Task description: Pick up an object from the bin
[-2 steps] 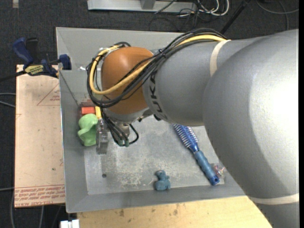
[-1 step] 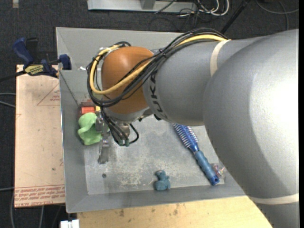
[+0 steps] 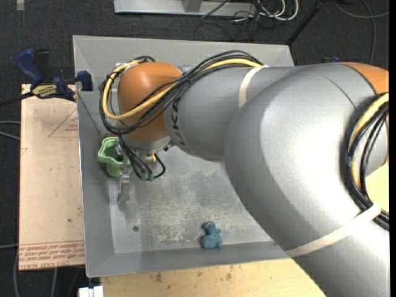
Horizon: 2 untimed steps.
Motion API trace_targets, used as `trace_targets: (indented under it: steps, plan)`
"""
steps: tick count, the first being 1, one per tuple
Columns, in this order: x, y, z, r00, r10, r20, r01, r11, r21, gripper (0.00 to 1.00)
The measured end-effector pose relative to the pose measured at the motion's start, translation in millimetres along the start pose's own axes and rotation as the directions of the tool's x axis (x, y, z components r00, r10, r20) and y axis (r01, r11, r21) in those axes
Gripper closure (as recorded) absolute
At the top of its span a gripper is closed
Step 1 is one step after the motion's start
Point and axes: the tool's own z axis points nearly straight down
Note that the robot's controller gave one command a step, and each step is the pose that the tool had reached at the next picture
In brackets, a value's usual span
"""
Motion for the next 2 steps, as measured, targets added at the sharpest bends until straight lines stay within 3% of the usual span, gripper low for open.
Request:
trace_targets:
  steps: [1,2]
  plan:
    - [-0.9,-0.3,-6.2,1.0,0.0,0.004,0.0,1.0,0.0,1.0]
    - [3.6,-2.0,-154.4,0.998,-0.067,0.01,0.067,0.998,-0.003,1.0]
